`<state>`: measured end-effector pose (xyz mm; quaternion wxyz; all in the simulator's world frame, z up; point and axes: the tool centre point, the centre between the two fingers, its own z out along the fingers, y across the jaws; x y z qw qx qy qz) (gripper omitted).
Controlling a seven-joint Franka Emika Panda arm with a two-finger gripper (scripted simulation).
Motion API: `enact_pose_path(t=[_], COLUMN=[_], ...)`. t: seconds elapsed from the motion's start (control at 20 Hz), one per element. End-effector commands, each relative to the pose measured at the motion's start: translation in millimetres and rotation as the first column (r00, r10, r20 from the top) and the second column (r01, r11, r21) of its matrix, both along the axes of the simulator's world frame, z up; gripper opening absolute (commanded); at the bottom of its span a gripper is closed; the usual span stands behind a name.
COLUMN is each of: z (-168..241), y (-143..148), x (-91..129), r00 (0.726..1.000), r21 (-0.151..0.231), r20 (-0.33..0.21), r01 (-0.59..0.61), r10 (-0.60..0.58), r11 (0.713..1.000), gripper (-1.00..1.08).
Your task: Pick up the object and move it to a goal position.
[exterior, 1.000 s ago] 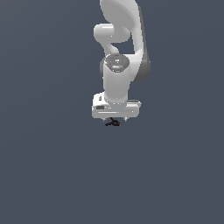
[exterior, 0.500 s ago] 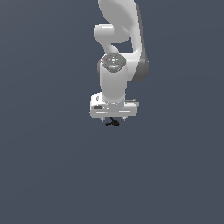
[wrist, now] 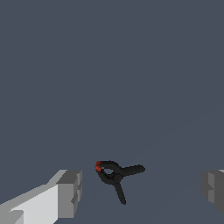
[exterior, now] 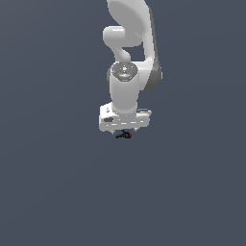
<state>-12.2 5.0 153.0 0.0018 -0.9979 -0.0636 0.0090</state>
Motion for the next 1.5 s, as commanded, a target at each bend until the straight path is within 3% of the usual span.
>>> enact_pose_path(t=[0.0, 0.35, 0.7, 1.05, 1.45], z=[-4.4, -21.1, -39.3, -56.4, -74.1], y=[-0.6, -2.1, -2.7, -1.9, 0.6], x=[-2.6, -13.3, -26.6, -40.7, -57.6], r00=[0.999, 0.977, 0.914, 0.814, 0.662], r21=[-0.001, -0.005, -0.006, -0.006, -0.004], r20=[0.000, 0.001, 0.002, 0.004, 0.009], r01=[-0.043, -0.214, -0.405, -0.580, -0.750], r10=[0.043, 0.214, 0.405, 0.580, 0.750], r11=[0.999, 0.977, 0.914, 0.814, 0.662], gripper=[1.00, 1.00, 1.00, 1.00, 1.00])
